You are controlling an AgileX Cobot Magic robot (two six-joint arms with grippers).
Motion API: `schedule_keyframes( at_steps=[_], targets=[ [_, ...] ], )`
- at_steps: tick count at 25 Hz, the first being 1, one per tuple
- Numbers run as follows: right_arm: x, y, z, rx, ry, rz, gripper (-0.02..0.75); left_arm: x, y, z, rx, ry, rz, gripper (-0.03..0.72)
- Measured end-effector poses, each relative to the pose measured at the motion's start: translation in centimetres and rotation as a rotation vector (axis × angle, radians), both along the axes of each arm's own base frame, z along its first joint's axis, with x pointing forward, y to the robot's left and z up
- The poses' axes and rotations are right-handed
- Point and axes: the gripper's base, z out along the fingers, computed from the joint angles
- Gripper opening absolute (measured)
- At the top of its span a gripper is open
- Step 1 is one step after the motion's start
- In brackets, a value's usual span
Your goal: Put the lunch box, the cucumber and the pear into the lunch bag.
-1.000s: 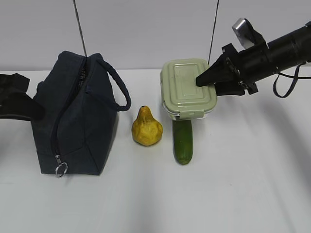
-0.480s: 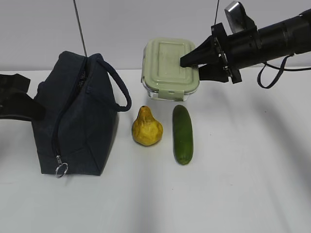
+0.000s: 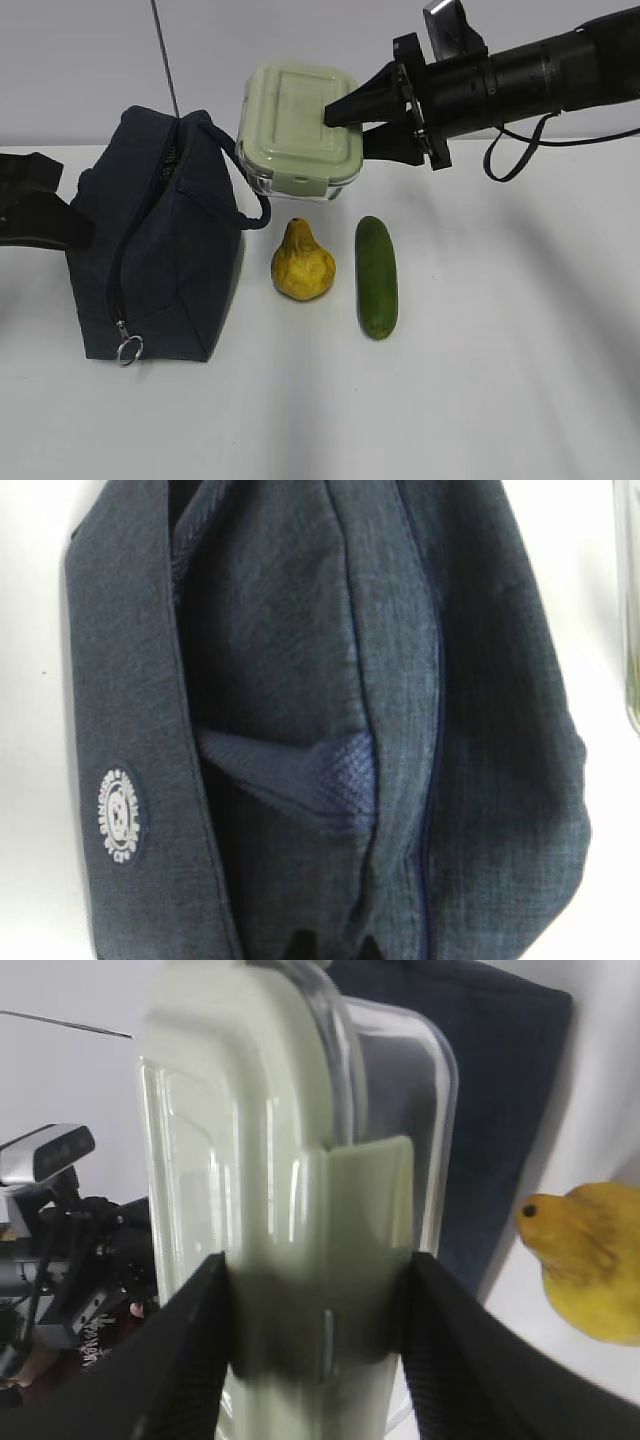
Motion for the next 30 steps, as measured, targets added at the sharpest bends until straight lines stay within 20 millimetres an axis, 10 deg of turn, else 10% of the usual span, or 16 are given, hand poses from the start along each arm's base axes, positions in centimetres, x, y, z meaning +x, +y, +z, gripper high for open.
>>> schedule_keyframes(
  at_steps=[14, 30],
  targets=[
    [-0.3, 5.6, 5.1, 0.053, -0.146, 0.114, 0.375, 0.0, 0.0, 0.0, 0.000, 0.000, 0.000, 0.003],
    [-2.2, 12.0, 5.5, 0.085, -0.196, 0.117, 0.375, 0.0, 0.0, 0.0, 0.000, 0.000, 0.000, 0.003]
  ],
)
